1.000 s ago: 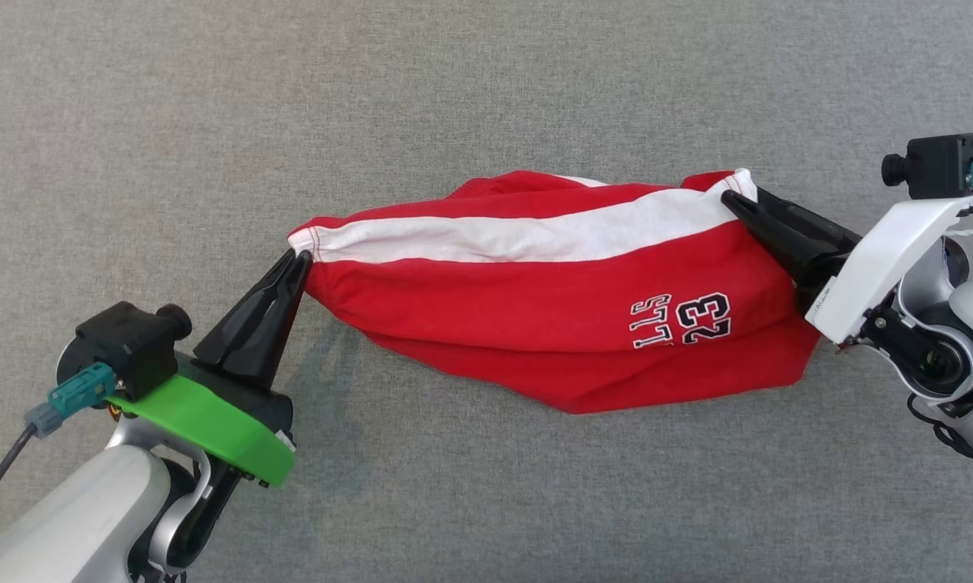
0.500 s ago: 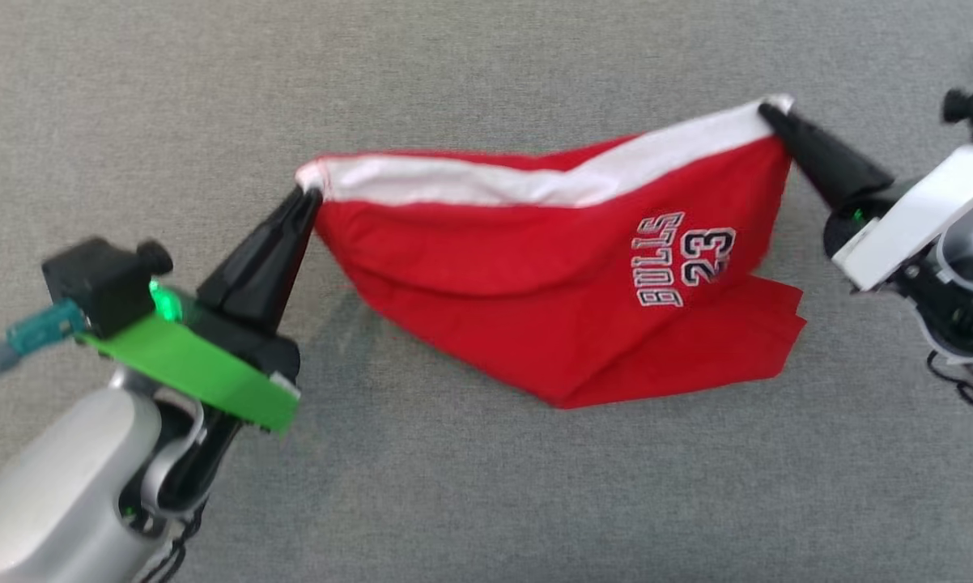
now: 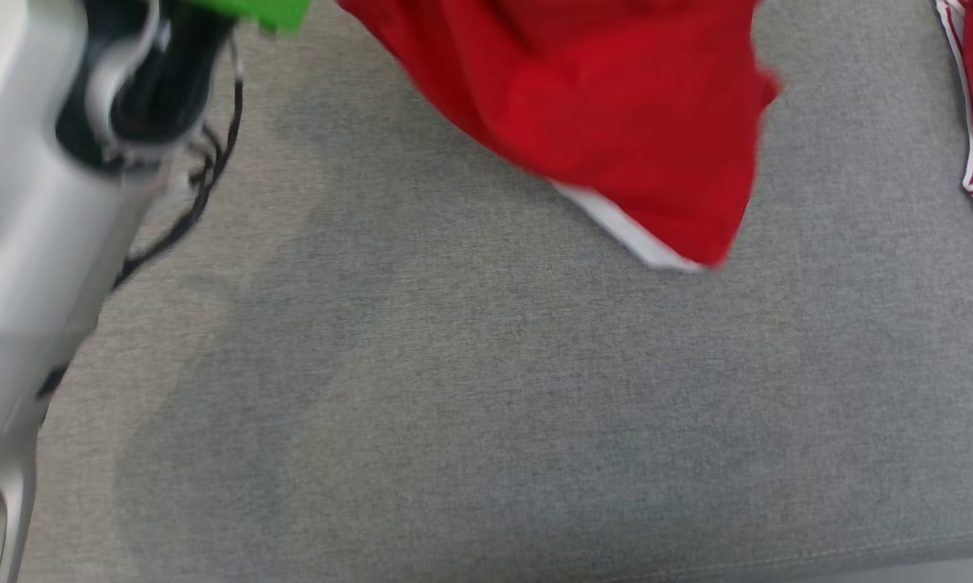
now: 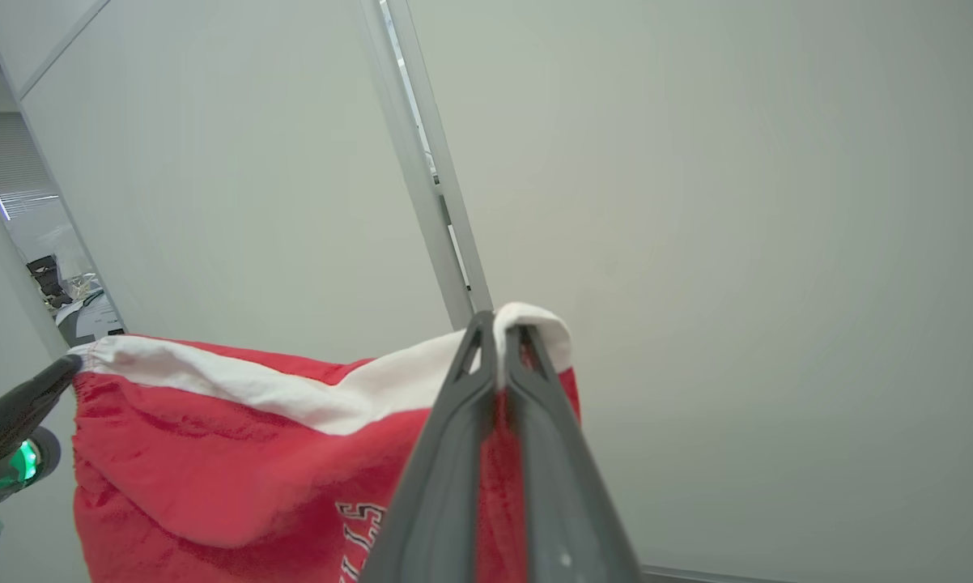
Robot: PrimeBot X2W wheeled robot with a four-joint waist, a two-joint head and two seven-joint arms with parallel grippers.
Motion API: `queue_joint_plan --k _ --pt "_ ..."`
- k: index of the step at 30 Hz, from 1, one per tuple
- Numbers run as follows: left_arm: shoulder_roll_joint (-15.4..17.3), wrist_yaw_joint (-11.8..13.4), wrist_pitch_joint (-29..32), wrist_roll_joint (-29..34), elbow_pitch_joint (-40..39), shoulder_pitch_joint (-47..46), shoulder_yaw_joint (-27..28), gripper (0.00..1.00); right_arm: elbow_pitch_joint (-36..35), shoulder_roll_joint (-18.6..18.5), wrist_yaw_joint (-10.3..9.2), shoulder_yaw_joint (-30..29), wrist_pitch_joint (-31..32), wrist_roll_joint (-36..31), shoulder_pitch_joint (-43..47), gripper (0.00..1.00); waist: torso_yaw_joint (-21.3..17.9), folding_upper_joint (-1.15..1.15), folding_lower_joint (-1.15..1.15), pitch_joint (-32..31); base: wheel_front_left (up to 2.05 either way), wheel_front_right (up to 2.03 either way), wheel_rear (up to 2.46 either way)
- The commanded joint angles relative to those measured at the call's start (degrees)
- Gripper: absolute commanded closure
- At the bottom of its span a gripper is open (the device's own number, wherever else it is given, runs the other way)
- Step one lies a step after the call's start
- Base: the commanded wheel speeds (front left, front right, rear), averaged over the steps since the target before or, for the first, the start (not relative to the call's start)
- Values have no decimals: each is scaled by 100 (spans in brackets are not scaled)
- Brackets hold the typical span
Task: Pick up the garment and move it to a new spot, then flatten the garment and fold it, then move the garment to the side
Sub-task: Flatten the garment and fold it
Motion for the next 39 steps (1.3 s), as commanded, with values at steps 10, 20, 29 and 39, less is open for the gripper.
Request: queue_joint_plan --k 10,20,29,39 --pt "-1138 -417 -915 634 1467 -1872 -40 100 -45 197 -3 -1546 -42 -1010 -766 100 -478 0 0 651 0 0 0" --pt "-531 -544 -1088 533 332 174 -462 100 -1391 121 -3 -2110 -44 -1155 1533 100 -421 0 0 720 0 0 0" --pt "88 -546 -1092 650 -1006 3350 -259 100 -2275 689 -2 -2656 -43 -1470 4814 100 -361 0 0 100 0 0 0" --pt "181 -547 -1093 1104 -1670 5793 285 100 -2958 945 -3 -2930 -44 -1449 7033 100 -387 0 0 -669 0 0 0"
